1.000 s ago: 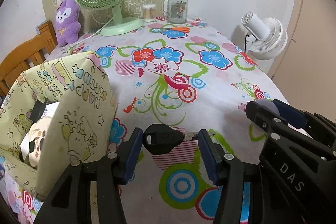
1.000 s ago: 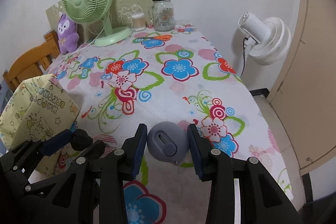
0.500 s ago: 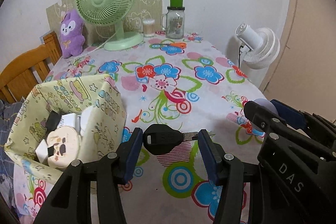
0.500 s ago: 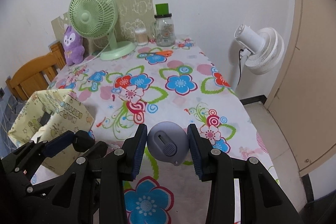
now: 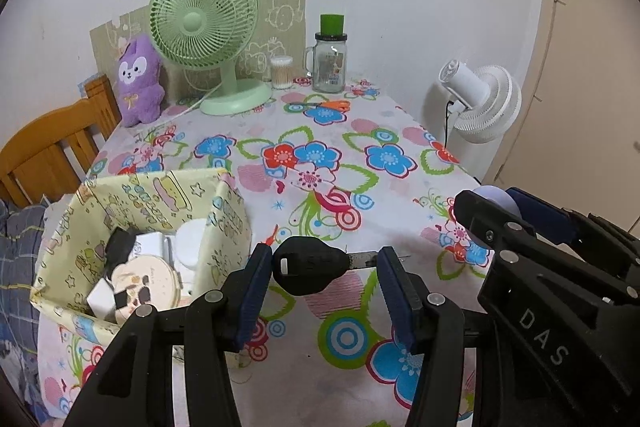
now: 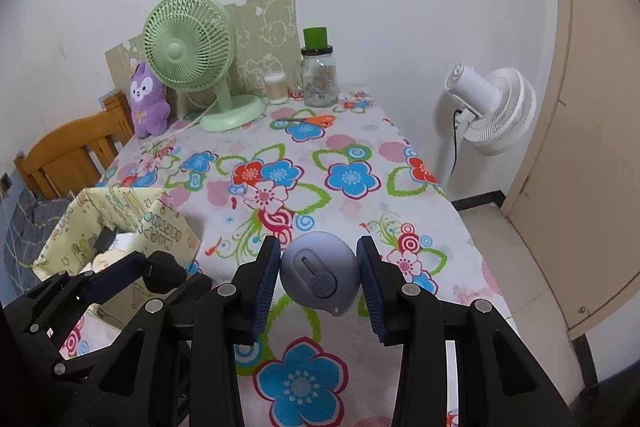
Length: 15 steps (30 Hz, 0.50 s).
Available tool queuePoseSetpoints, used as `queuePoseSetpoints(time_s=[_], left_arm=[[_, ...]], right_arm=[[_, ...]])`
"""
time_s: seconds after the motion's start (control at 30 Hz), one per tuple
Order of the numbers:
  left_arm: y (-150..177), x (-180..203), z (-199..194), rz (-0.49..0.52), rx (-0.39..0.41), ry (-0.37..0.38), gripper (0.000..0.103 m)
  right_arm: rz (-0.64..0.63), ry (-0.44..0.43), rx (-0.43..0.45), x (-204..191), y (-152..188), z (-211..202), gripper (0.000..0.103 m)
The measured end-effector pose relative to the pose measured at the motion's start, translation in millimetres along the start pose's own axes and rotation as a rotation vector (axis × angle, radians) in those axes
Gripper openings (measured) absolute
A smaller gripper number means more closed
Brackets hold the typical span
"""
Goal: Organize rigid objects
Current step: 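Carry the black key with the left tool while the right tool carries the mouse toward the box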
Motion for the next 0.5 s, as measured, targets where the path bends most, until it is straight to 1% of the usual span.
queuePoseSetpoints(time_s=[0.2, 0.5], left_arm=[[-7, -10, -8, 0.006, 0.012, -0.007, 0.056], [-8, -30, -15, -0.014, 0.019, -0.014, 0.056]], right_arm=[[-0.011, 0.0, 0.014, -12, -7, -8, 0.043], [-0.047, -0.008, 0.02, -34, -13, -12, 0.043]])
Point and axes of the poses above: each gripper's, at about its wrist camera, not at the fingertips, and z roughly the way its jaws point, x to its right, y to its underside, the point moved 6 cm from there along z, roughly the way its jaws point, and after that the axes turned 13 degrees about z, right-handed, at the moved point
